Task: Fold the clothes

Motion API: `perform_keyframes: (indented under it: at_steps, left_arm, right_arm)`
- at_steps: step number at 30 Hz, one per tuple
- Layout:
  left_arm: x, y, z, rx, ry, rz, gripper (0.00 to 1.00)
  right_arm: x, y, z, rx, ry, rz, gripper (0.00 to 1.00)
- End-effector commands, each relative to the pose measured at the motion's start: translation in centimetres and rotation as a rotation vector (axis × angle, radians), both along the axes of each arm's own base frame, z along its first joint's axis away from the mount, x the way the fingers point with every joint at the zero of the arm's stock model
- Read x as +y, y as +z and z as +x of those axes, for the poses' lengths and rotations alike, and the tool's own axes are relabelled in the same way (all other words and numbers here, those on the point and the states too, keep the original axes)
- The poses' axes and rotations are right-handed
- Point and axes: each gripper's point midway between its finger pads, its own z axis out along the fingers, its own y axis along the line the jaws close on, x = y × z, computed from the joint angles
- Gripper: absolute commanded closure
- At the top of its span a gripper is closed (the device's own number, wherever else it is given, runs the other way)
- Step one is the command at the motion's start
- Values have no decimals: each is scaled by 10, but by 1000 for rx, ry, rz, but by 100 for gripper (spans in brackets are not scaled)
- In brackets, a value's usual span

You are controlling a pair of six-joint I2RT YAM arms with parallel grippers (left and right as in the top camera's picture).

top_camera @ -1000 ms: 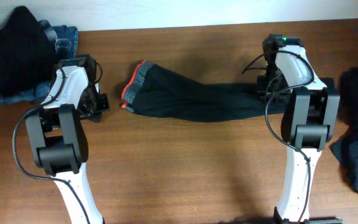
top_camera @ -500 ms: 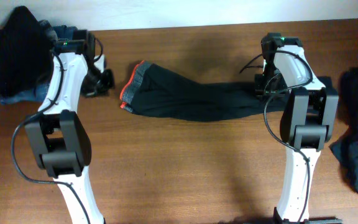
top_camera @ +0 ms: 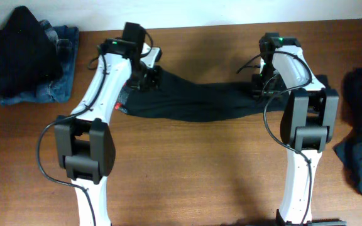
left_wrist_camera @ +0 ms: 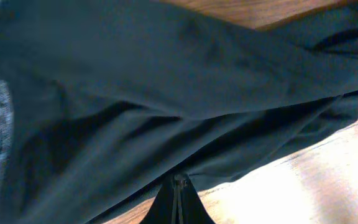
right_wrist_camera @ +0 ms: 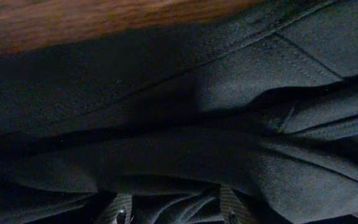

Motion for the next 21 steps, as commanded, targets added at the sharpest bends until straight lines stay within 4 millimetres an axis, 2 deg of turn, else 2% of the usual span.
perform_keyframes:
  at_steps: [1, 4, 6, 10, 21]
  left_arm:
    - [8, -3, 9, -34, -3, 43, 99]
    - [9, -22, 11, -6, -1, 50, 99]
    - [11, -47, 9, 43, 0, 65, 99]
    - [17, -73, 7, 91, 6, 101, 99]
    - [42, -87, 15, 77, 42, 196, 99]
  right_arm:
    - [31, -8, -6, 31, 41, 54, 50]
    - [41, -8, -7, 34, 63, 54, 50]
    - [50, -7, -8, 36, 83, 53, 50]
    - [57, -7, -8, 36, 100, 52, 49]
    - [56, -6, -15, 65, 98, 52, 49]
